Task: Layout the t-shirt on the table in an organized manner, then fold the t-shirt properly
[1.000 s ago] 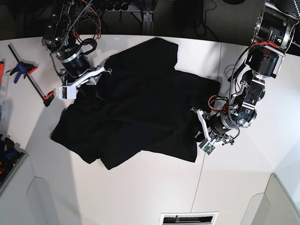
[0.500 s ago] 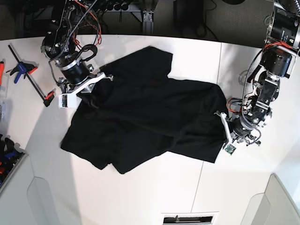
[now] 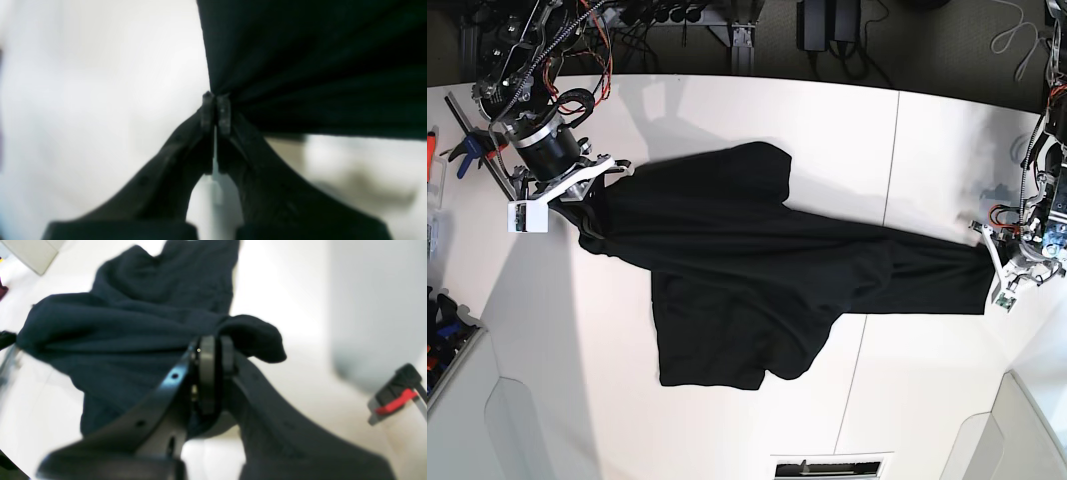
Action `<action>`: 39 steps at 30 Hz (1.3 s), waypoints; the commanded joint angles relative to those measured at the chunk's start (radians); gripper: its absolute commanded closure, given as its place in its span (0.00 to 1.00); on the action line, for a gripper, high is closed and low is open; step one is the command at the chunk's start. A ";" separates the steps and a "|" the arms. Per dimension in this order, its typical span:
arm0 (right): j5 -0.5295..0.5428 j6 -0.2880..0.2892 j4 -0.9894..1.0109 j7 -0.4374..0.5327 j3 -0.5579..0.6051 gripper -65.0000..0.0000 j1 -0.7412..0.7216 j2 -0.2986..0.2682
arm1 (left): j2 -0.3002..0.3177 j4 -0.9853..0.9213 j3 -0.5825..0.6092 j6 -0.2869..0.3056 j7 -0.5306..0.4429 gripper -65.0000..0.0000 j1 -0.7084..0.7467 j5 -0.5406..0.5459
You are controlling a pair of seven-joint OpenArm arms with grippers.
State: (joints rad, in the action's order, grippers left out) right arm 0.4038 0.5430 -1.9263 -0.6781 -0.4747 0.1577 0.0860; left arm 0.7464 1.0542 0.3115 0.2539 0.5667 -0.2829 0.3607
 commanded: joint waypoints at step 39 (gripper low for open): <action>-0.180 -0.011 0.519 0.182 0.195 1.00 -0.212 -0.006 | -0.246 -0.105 0.001 0.018 -0.245 0.91 -0.092 -0.116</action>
State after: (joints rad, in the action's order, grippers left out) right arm 0.2207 0.5282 -1.3956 -0.4973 -0.2810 -0.0429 0.0826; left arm 0.4862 0.9485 0.3149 0.2806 0.2924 -0.3630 0.2623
